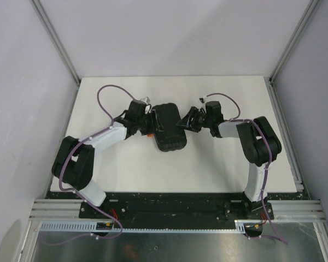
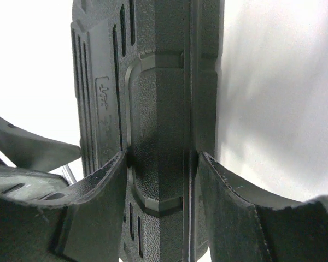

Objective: Pack the tool kit

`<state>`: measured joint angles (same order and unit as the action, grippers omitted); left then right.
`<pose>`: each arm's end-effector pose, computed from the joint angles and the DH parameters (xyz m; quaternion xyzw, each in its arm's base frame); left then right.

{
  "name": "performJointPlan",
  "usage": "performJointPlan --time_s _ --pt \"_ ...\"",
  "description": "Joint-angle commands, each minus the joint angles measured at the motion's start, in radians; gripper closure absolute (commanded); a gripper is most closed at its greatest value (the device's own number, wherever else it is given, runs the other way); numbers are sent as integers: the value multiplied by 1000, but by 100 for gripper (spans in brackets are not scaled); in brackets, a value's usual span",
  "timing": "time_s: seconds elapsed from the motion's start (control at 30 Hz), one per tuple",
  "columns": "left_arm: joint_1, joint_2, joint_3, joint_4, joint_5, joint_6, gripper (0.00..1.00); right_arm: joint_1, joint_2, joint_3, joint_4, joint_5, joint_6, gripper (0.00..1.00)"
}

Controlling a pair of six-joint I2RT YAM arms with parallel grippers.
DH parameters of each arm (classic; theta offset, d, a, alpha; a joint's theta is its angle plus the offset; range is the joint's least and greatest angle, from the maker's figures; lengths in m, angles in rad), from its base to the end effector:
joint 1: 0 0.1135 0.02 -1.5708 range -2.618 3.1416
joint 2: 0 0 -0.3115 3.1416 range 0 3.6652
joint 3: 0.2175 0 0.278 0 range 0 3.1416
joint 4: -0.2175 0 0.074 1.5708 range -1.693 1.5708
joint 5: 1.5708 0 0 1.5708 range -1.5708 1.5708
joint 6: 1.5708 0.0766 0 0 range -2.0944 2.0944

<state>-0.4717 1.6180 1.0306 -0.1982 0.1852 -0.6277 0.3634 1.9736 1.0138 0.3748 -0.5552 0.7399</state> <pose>0.3494 -0.1941 0.2186 -0.0364 0.9199 -0.2719 0.2802 0.4184 0.2023 0.1353 0.0312 0.8565 0.4441 0.2610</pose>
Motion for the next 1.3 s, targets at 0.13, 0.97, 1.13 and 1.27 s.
performJointPlan --time_s 0.13,0.97,1.13,1.27 --pt "8 -177 -24 213 -12 -15 23 50 -20 -69 -412 217 -152 58" --pt "160 22 -322 548 53 -194 15 96 -123 144 -541 313 -326 21" --pt "183 64 -387 695 74 -244 33 88 -106 150 -554 289 -323 25" --pt "186 93 -410 745 93 -263 40 79 -100 155 -568 285 -328 26"
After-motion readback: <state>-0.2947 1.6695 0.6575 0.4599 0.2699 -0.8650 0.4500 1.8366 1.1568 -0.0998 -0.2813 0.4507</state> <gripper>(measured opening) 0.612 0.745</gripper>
